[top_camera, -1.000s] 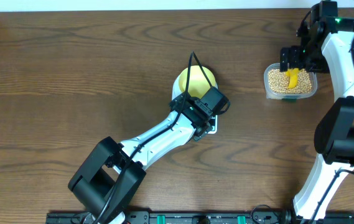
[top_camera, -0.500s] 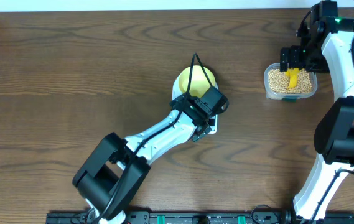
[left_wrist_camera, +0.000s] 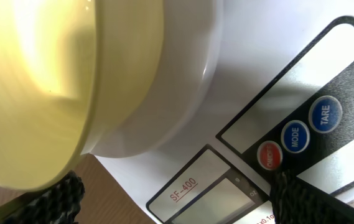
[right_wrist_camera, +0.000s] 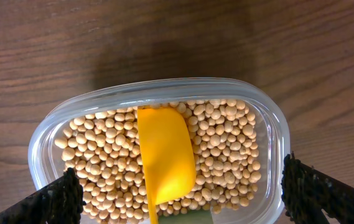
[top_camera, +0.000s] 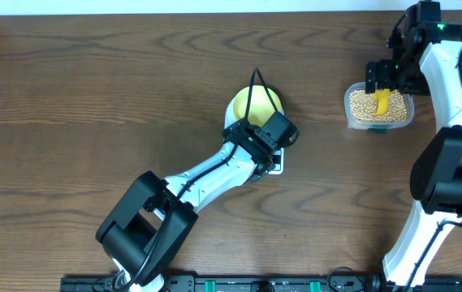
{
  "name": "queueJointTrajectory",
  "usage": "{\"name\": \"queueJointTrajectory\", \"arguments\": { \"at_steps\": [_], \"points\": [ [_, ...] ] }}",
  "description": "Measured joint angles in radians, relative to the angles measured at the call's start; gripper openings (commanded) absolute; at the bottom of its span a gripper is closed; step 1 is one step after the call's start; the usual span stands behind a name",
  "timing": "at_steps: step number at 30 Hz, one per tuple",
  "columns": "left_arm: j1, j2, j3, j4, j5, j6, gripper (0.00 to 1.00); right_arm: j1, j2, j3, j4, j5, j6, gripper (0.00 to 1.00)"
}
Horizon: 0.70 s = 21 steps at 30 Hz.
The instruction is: Scoop item into bowl and weigh 50g on scale
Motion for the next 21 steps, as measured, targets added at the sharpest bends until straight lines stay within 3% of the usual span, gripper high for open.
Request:
{"name": "queueJointTrajectory", "arguments": {
  "at_steps": [21],
  "points": [
    [0.021,0.0,0.003,0.007,0.065,0.056,0.98,0.0,0.0,0.0,0.0,0.0,0.0,0.99]
  ]
}}
